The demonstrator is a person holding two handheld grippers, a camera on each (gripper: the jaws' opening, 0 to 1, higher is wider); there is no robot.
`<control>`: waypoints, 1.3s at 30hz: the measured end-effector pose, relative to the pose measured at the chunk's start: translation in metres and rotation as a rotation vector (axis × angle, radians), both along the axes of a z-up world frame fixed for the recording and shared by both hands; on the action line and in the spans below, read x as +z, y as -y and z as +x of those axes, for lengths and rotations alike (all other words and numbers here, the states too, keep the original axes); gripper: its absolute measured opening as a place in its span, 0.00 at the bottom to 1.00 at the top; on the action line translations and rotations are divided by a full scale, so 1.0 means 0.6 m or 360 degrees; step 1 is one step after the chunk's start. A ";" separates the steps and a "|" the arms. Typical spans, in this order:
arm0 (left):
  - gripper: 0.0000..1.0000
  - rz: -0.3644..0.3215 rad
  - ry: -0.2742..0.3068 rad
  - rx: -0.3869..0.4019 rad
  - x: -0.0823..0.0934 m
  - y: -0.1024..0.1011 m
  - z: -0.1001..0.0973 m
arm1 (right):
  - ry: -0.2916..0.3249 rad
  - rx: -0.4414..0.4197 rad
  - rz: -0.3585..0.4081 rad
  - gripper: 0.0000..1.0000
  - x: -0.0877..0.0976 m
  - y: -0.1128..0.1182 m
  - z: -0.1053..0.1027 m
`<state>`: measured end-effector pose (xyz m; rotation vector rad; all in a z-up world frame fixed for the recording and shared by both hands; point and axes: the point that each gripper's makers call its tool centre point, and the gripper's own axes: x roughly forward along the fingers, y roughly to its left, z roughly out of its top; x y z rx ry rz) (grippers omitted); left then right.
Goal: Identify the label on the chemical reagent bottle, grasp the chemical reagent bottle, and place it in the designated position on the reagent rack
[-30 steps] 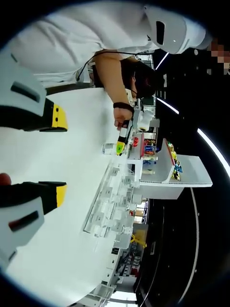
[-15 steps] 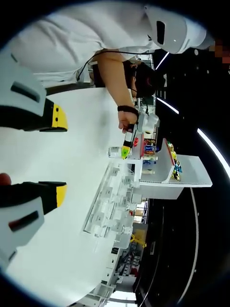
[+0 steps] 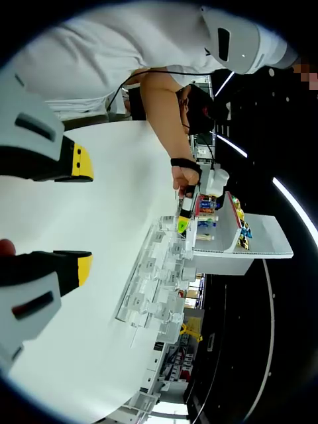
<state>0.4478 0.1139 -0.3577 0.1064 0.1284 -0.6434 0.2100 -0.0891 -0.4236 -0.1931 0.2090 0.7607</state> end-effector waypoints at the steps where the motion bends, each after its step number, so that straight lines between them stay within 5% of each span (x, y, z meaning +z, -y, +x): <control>1: 0.24 0.0002 -0.0001 0.0003 0.002 0.001 0.006 | -0.0001 -0.0004 -0.0004 0.40 0.000 0.001 0.000; 13: 0.24 0.0003 -0.0012 0.0054 0.028 0.009 0.058 | 0.0006 -0.0005 -0.0002 0.40 0.003 0.001 -0.001; 39: 0.24 0.0005 0.0006 0.0153 0.013 0.005 0.129 | -0.0005 0.0002 -0.0033 0.40 0.005 0.001 0.003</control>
